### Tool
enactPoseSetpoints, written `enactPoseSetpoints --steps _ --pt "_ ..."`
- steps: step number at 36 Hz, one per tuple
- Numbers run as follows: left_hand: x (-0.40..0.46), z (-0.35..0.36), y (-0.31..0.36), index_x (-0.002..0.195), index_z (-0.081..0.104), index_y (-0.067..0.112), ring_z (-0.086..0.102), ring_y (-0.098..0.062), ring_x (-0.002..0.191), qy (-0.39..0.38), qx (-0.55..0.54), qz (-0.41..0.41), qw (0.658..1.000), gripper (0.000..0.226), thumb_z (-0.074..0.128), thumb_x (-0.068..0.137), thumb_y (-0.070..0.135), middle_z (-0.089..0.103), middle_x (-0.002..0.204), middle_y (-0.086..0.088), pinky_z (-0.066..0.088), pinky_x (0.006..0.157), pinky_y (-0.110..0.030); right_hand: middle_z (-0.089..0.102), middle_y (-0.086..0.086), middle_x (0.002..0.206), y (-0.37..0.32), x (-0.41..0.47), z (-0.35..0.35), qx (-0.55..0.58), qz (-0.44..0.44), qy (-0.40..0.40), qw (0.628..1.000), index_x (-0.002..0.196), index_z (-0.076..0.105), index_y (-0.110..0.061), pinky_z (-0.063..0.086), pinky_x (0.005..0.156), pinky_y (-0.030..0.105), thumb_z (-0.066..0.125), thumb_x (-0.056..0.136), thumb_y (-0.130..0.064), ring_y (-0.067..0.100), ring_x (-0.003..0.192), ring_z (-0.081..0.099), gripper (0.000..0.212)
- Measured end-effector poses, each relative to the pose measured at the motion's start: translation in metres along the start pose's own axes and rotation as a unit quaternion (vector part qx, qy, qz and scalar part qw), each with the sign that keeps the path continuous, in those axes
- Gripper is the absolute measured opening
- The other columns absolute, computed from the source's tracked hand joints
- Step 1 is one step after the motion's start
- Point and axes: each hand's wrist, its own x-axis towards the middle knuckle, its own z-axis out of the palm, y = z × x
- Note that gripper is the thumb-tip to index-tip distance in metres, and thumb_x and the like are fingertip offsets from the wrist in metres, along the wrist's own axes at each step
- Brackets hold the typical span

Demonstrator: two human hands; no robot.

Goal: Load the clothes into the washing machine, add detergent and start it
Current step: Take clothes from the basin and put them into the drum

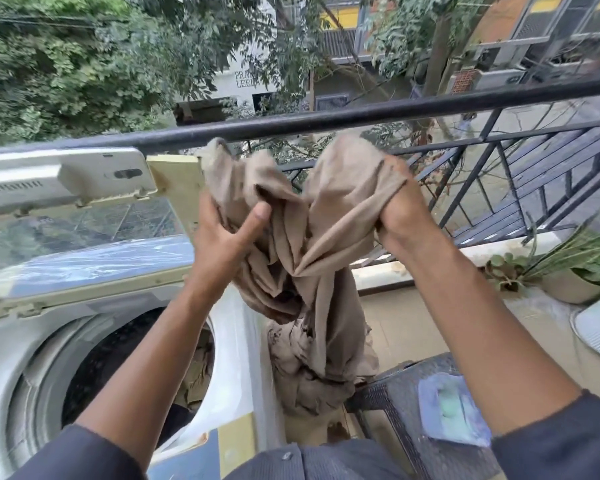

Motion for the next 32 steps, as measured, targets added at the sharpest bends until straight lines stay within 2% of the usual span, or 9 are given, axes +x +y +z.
enactPoseSetpoints --steps 4,7,14,17,21,24,26,29,32 --pt "0.000 0.016 -0.004 0.132 0.056 0.037 0.069 -0.012 0.124 -0.100 0.017 0.022 0.995 0.078 0.093 0.066 0.055 0.072 0.131 0.003 0.057 0.106 -0.040 0.070 0.029 0.106 0.018 -0.004 0.038 -0.064 -0.021 -0.104 0.992 0.105 0.072 0.000 0.053 0.092 0.055 0.053 0.102 -0.029 0.030 0.098 0.067 0.034" --pt "0.004 0.021 -0.016 0.115 0.075 0.020 0.077 -0.029 0.111 -0.077 0.017 0.022 0.997 0.052 0.091 0.070 0.040 0.081 0.111 -0.007 0.060 0.095 -0.060 0.073 0.017 0.105 0.033 -0.006 0.045 -0.240 -0.140 -0.116 0.954 0.104 0.078 -0.010 0.056 0.089 0.049 0.067 0.094 -0.021 0.014 0.096 0.064 0.019" --pt "-0.001 0.016 -0.023 0.085 0.076 0.026 0.065 -0.005 0.082 0.012 0.044 0.008 0.999 0.008 0.075 0.083 0.033 0.076 0.083 0.011 0.059 0.075 -0.040 0.072 0.007 0.115 0.054 -0.020 0.008 -0.181 -0.039 -0.157 0.970 0.123 0.069 -0.022 0.057 0.091 0.031 0.076 0.091 -0.004 0.013 0.103 0.068 0.038" --pt "0.005 0.015 -0.020 0.086 0.079 0.018 0.067 -0.010 0.082 0.086 0.025 -0.022 0.996 0.028 0.074 0.080 0.044 0.078 0.082 0.007 0.063 0.077 -0.054 0.072 0.001 0.090 0.094 -0.035 -0.001 -0.241 -0.030 -0.043 0.969 0.099 0.072 -0.017 0.055 0.077 0.036 0.074 0.088 -0.003 0.009 0.081 0.064 0.018" --pt "0.008 0.017 -0.005 0.089 0.080 0.017 0.071 -0.016 0.085 0.107 0.001 -0.010 0.994 0.032 0.072 0.081 0.046 0.081 0.085 0.002 0.062 0.079 -0.059 0.070 -0.011 0.068 0.144 -0.054 -0.005 -0.387 0.058 -0.118 0.913 0.071 0.073 -0.032 0.052 0.066 0.031 0.076 0.083 -0.040 0.003 0.066 0.063 0.015" --pt "0.010 0.021 0.012 0.082 0.078 0.016 0.066 -0.012 0.081 0.107 -0.013 0.024 0.994 0.024 0.073 0.084 0.039 0.077 0.079 0.007 0.061 0.073 -0.058 0.077 -0.007 0.096 0.166 -0.061 0.002 -0.532 0.177 -0.186 0.807 0.096 0.076 -0.024 0.058 0.082 0.035 0.060 0.065 -0.091 0.012 0.093 0.070 0.075" --pt "0.013 0.024 0.024 0.077 0.076 0.020 0.063 -0.011 0.081 0.102 -0.038 0.045 0.993 0.016 0.073 0.086 0.033 0.073 0.076 0.008 0.060 0.072 -0.057 0.070 0.001 0.127 0.180 -0.061 0.009 -0.563 0.229 -0.197 0.770 0.125 0.068 -0.019 0.055 0.093 0.040 0.050 0.058 -0.101 0.024 0.118 0.065 0.107" --pt "0.015 0.026 0.040 0.082 0.077 0.015 0.064 -0.014 0.085 0.108 -0.062 0.075 0.989 0.014 0.074 0.089 0.026 0.075 0.082 0.001 0.060 0.075 -0.060 0.065 0.005 0.139 0.201 -0.056 0.014 -0.561 0.259 -0.132 0.775 0.135 0.061 -0.021 0.050 0.100 0.039 0.053 0.067 -0.093 0.030 0.129 0.060 0.100" --pt "0.017 0.022 0.048 0.086 0.078 0.009 0.066 -0.017 0.085 0.127 -0.063 0.085 0.986 0.017 0.073 0.089 0.025 0.079 0.085 -0.013 0.062 0.075 -0.061 0.069 0.008 0.130 0.223 -0.049 0.007 -0.535 0.252 -0.055 0.804 0.128 0.064 -0.019 0.053 0.100 0.039 0.059 0.086 -0.063 0.033 0.122 0.064 0.061"
